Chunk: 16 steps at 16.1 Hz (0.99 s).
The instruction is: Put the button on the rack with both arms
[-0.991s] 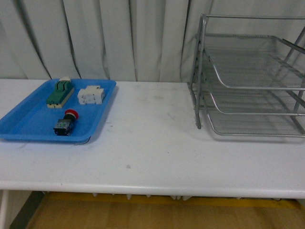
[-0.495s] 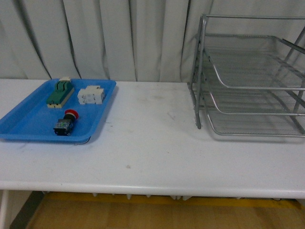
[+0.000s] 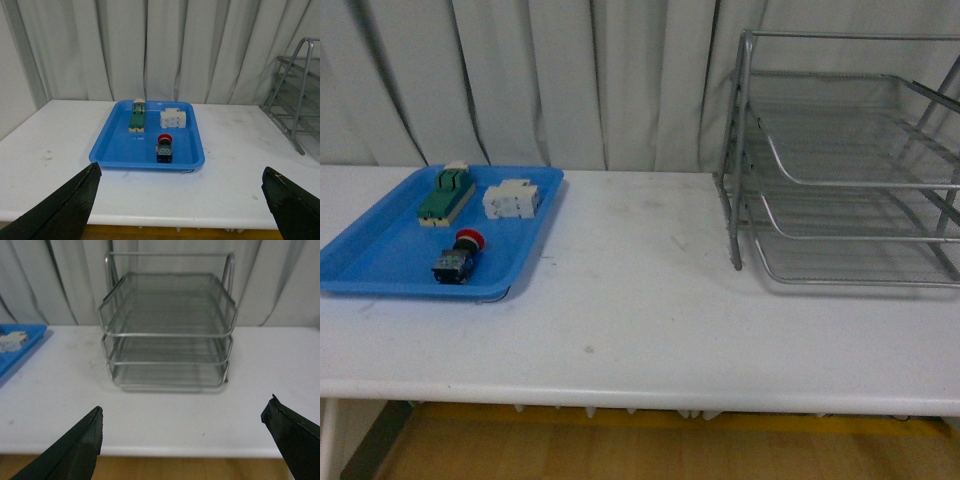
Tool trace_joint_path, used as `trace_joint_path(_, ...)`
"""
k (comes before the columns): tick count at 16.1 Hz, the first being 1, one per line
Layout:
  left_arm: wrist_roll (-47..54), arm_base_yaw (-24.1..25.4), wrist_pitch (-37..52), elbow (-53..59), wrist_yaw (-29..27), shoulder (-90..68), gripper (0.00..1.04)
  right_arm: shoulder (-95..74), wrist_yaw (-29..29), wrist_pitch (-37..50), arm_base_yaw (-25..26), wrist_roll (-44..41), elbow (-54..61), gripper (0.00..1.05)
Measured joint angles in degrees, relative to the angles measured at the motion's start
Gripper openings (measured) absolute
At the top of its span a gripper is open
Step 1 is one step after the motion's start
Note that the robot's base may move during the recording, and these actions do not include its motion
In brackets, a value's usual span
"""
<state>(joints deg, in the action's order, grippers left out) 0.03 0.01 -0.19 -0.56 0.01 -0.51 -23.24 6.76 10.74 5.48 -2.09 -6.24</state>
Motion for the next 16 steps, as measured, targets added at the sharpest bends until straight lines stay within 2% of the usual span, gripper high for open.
trace_joint_path(3,0.0,0.0,0.0,0.0,0.0,0.0,0.98,-27.5,0.0,21.8,6.4,-1.1,-10.1,0.98)
trace_joint_path(4,0.0,0.0,0.0,0.0,0.0,0.0,0.98,-37.4,-1.5,26.0,8.2,-0.4,-15.5,0.98)
trace_joint_path(6,0.0,0.0,0.0,0.0,0.0,0.0,0.98,-52.0,-3.7,26.8,10.1,4.1,-25.0,0.98)
trace_joint_path(7,0.0,0.0,0.0,0.0,0.0,0.0,0.98,-59.1,-3.7,26.3,10.8,9.4,-29.2,0.98)
trace_joint_path(13,0.0,0.0,0.0,0.0,0.0,0.0,0.98,-68.7,0.1,32.1,12.2,24.7,-32.5,0.98)
trace_joint_path(16,0.0,0.0,0.0,0.0,0.0,0.0,0.98,-77.0,6.8,48.4,12.1,54.0,-31.3,0.98)
